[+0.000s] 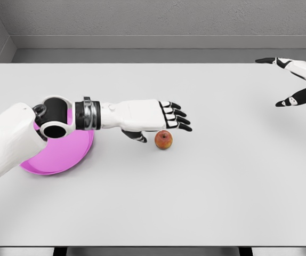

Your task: Put the apple on the plate with both arms

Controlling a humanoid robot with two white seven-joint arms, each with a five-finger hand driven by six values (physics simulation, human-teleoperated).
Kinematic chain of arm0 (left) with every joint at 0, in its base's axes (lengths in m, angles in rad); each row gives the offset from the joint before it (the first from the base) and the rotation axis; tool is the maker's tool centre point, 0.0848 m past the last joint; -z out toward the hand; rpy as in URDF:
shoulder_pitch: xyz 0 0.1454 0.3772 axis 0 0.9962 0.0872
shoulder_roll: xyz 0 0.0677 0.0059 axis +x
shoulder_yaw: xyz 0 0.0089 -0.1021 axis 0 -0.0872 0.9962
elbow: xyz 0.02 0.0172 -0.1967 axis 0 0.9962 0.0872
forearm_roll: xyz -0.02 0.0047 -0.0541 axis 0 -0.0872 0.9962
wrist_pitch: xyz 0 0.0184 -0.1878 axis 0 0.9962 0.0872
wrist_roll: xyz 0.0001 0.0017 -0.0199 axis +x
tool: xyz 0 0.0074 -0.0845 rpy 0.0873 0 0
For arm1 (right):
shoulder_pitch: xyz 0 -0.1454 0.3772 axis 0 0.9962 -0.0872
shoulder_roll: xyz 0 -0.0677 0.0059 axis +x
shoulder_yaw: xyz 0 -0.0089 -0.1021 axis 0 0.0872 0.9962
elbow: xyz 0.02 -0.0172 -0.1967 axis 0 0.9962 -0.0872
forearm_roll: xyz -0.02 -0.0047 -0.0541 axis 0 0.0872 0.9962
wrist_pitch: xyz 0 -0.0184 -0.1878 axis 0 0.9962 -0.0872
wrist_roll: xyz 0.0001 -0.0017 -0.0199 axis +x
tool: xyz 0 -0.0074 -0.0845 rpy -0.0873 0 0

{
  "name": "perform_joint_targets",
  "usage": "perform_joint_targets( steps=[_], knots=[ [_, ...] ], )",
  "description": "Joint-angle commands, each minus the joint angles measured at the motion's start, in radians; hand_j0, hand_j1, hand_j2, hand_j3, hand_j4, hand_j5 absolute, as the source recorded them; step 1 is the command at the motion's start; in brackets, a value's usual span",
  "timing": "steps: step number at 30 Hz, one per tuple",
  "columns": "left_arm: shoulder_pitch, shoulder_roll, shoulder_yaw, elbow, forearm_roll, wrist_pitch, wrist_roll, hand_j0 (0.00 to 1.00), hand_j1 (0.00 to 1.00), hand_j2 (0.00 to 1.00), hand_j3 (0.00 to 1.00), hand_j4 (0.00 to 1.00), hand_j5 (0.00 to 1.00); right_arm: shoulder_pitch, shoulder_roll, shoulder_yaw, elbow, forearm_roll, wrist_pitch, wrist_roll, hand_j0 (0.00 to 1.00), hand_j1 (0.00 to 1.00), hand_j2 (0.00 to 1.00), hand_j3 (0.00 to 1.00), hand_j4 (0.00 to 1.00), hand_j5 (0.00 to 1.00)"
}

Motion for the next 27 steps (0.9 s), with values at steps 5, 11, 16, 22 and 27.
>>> perform_joint_targets(
  steps=[5, 11, 16, 22, 27],
  knots=[
    [-0.006, -0.04, -0.009, 0.007, 0.004, 0.002, -0.065, 1.0, 1.0, 1.0, 1.0, 1.0, 1.0, 0.006, -0.001, 0.0, -0.016, -0.006, 0.003, 0.0, 1.0, 1.0, 1.0, 1.0, 1.0, 1.0],
    [-0.008, -0.041, -0.009, 0.015, 0.001, 0.002, -0.064, 1.0, 1.0, 1.0, 1.0, 1.0, 1.0, 0.008, 0.0, 0.0, -0.016, -0.006, 0.003, 0.0, 1.0, 1.0, 1.0, 1.0, 1.0, 1.0],
    [-0.011, -0.05, -0.01, 0.018, -0.008, 0.002, -0.073, 1.0, 1.0, 1.0, 1.0, 1.0, 1.0, 0.014, 0.0, 0.0, -0.016, -0.006, 0.003, 0.0, 1.0, 1.0, 1.0, 1.0, 1.0, 1.0],
    [-0.014, -0.072, -0.021, 0.041, -0.087, 0.002, -0.095, 1.0, 1.0, 1.0, 1.0, 1.0, 1.0, 0.014, 0.0, 0.0, -0.024, -0.006, 0.003, 0.0, 1.0, 1.0, 1.0, 1.0, 1.0, 1.0],
    [-0.025, -0.096, -0.022, 0.084, -0.099, 0.002, -0.093, 1.0, 1.0, 1.0, 1.0, 1.0, 1.0, 0.021, 0.0, 0.001, -0.027, -0.006, 0.003, 0.0, 1.0, 1.0, 1.0, 1.0, 1.0, 1.0]
  ],
)
